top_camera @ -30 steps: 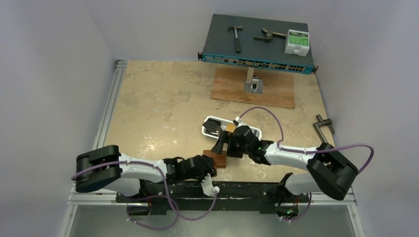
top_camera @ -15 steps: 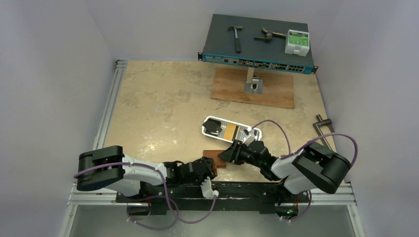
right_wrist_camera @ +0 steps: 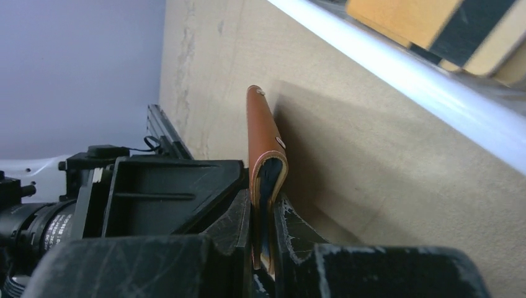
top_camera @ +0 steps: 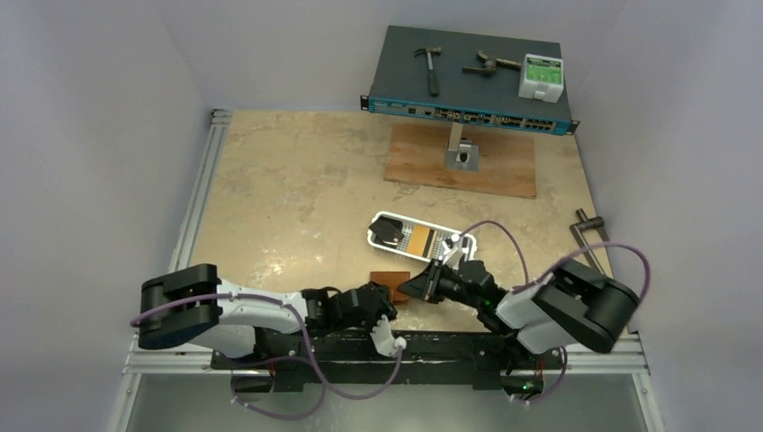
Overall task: Put the credit cards into the card holder
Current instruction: Close the card holder at the center of the board.
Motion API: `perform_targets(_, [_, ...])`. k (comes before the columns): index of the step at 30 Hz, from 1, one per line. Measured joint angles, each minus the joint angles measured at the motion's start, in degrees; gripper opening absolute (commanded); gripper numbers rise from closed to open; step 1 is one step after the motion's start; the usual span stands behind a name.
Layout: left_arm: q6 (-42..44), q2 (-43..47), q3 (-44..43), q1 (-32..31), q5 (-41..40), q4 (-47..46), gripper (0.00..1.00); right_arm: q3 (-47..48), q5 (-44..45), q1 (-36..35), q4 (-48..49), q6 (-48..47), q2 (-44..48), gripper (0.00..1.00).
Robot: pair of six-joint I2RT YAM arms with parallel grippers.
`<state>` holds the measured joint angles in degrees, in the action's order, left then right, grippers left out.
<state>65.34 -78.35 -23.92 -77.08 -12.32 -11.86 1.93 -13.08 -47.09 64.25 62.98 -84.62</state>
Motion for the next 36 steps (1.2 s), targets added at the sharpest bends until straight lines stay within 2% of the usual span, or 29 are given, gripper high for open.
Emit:
perform_targets(1, [-1.6, 0.4, -1.7, 1.0, 0.5, 2.6, 0.34, 0.3, 0.1, -0.1, -2.5, -0.7, 2.5, 0.0])
perform_targets(4, [-9.1, 1.5, -9.7, 7.9, 5.8, 14.6, 0.4, 6.8, 2.3, -0.6, -23.2, -6.8, 16.3, 0.0])
perform_targets(8, [-21.6, 6.0, -24.8, 26.2, 19.2, 31.9, 0.47, 21.1, 8.7, -1.2, -48.3, -16.3, 29.2, 0.0])
perform_targets(12, [-30.5, 13.7, -33.9, 43.5, 29.6, 44.5, 0.49, 36.2, 14.7, -7.1, -64.5, -24.6, 30.8, 0.0])
perform_targets(15, [-34.6, 16.2, -38.6, 52.7, 37.7, 54.1, 0.49, 46.7, 22.6, -17.0, -74.9, -30.2, 23.9, 0.0])
perform_targets(19, [-38.1, 14.3, -42.6, 63.8, 46.7, 64.7, 0.49, 59.0, 35.9, -29.3, -86.6, -35.9, 8.2, 0.0])
perform_targets(23, [-39.4, 11.0, -43.9, 70.5, 51.7, 72.1, 0.5, 65.8, 48.9, -37.8, -99.3, -37.7, -4.4, 0.0])
perform_targets(29, [-42.0, 12.9, -43.7, 72.2, 53.1, 76.0, 0.5, 72.4, 66.4, -45.9, -115.6, -34.8, -17.4, 0.0])
perform_targets(33, [-44.0, 16.4, -43.7, 72.2, 53.1, 76.1, 0.51, 73.9, 72.5, -49.1, -120.7, -32.3, -25.0, 0.0])
perform_targets(35, [-44.9, 17.4, -43.4, 72.2, 53.0, 75.8, 0.53, 73.9, 73.5, -50.0, -121.0, -32.0, -28.4, 0.24])
perform_targets(36, [-45.3, 17.9, -42.9, 72.2, 53.0, 75.7, 0.54, 73.8, 73.5, -50.2, -120.8, -32.0, -29.7, 0.29])
